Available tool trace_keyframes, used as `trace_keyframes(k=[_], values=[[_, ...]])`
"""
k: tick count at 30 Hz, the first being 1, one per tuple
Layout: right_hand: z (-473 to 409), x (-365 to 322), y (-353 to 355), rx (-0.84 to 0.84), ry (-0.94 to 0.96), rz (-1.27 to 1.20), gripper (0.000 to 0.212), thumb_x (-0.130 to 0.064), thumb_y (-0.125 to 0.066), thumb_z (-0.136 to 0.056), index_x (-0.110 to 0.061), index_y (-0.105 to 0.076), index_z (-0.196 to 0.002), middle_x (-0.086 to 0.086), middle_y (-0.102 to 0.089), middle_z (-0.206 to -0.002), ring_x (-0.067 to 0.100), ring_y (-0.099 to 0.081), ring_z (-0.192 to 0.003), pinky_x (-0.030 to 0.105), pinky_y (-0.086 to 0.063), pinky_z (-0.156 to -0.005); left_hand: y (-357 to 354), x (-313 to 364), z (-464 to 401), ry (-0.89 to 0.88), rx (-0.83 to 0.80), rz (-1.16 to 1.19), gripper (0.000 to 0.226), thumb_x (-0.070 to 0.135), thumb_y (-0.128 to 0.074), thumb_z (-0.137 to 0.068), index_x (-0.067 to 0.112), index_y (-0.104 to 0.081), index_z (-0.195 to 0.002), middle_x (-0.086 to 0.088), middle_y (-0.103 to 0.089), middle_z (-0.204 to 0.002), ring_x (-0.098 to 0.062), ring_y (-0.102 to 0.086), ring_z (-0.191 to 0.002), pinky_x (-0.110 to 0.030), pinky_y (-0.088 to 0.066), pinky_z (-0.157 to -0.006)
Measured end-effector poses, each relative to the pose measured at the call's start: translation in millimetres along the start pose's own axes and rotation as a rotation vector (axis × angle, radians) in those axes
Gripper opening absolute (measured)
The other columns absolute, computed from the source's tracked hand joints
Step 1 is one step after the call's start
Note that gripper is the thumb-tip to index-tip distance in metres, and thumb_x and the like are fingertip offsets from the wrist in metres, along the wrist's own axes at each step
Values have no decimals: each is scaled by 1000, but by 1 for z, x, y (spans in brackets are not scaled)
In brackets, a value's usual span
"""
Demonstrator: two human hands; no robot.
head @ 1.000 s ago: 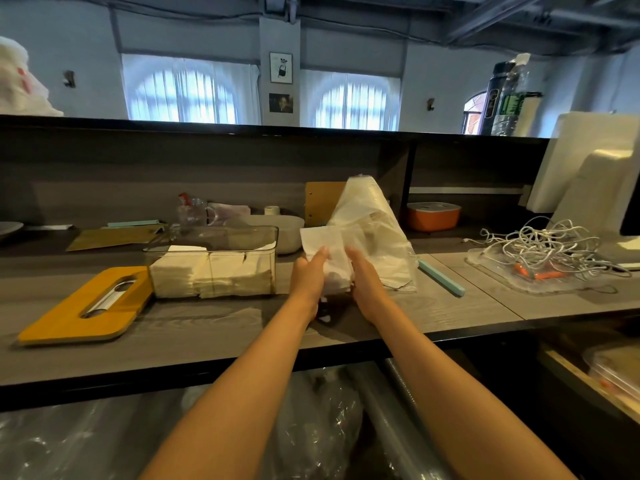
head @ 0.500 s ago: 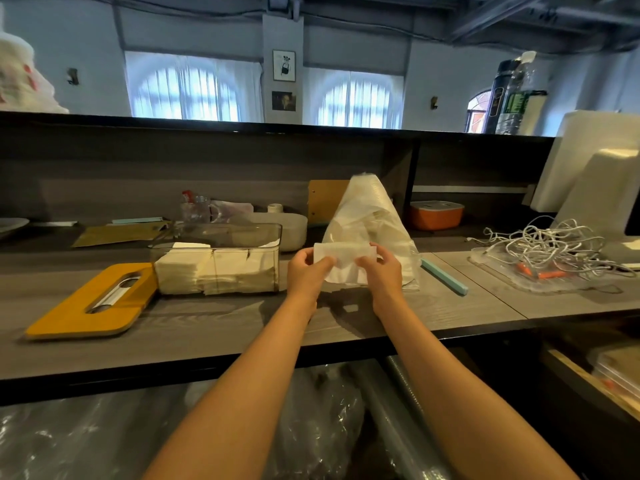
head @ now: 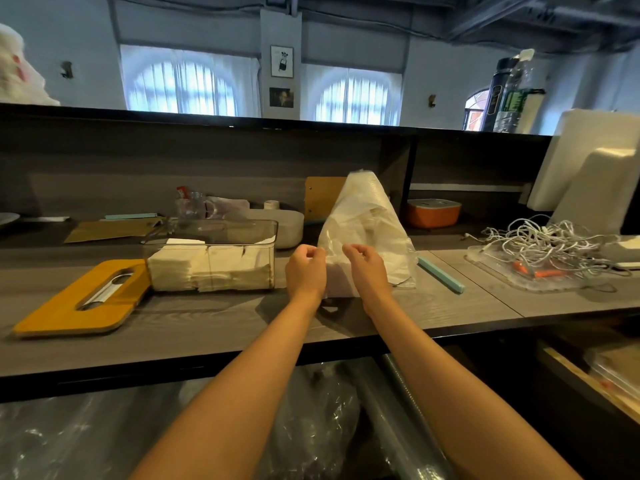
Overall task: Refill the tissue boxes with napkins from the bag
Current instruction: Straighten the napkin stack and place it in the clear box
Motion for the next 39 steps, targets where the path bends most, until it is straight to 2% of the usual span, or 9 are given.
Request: trace_keyframes(k=[6,13,17,20,24,27,30,33,39], values=[[-3,4,5,75,-72,39,15,-22,-50,-99,-12,-61,-97,7,-58,-101,16,-49,-90,30,-39,-79,1,1,-1,-11,43,12,11,23,-48,-100,20,-58,-96,10,-53,-83,-2,-48,-75,-20,-36,-60],[1,0,1,31,-33,-5,30,-26,-51,-99,-10,-59,-124,4,-58,-117,14,-49,-103,29,-38,-86,-4,0,-1,24,-30,-33,17,26,-47,-100,18,-59,-92,8,-55,-80,-7,-49,-75,-23,-36,-59],[2,3,6,85,-84,-12,25,-25,-51,-100,-8,-62,-113,8,-60,-113,18,-51,-99,31,-41,-84,-2,2,1,26,-12,-109,33,34,-49,-100,17,-57,-73,3,-55,-70,-8,-48,-65,-26,-31,-54],[6,-2,-1,18,-31,54,40,-33,-50,-100,5,-65,-101,18,-63,-98,29,-59,-94,40,-46,-82,0,5,4,-13,10,-154,44,36,-51,-100,17,-50,-60,1,-49,-59,-11,-45,-56,-28,-29,-52],[11,-5,3,52,15,64,29,-30,-50,-100,-5,-64,-106,4,-59,-97,15,-53,-91,26,-40,-70,5,9,8,-87,79,-104,42,31,-57,-97,13,-52,-59,-2,-51,-57,-14,-45,-55,-31,-36,-56],[17,-10,4,-4,31,-1,24,-18,-50,-99,-13,-61,-120,-3,-56,-114,11,-49,-106,20,-40,-79,12,14,14,-133,116,-103,35,31,-59,-97,17,-55,-65,3,-55,-62,-11,-51,-59,-30,-43,-58],[27,-18,2,-51,-8,-120,20,-28,-50,-97,-21,-67,-107,-1,-59,-120,18,-52,-116,34,-43,-99,22,22,18,-138,123,-83,33,32,-58,-98,17,-56,-69,5,-56,-66,-9,-53,-63,-26,-43,-56],[39,-22,-6,-171,-46,-272,43,-57,-59,-75,-30,-66,-108,8,-61,-123,30,-59,-113,54,-48,-100,40,36,20,-144,146,-70,31,35,-56,-99,17,-56,-74,8,-56,-70,-5,-54,-66,-18,-39,-54],[55,-61,-34,-324,109,-180,39,2,-53,-82,-24,-60,-111,10,-62,-109,31,-60,-107,49,-54,-89,88,60,15,-157,180,-2,34,39,-54,-99,10,-62,-83,3,-59,-75,-6,-55,-67,-17,-37,-53]])
Point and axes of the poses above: each hand's wrist, its own z-axis away from the middle knuckle, its own y-axis out of the back of the hand, x = y × z, the point moved 5 cm from there along -z, towards the middle knuckle
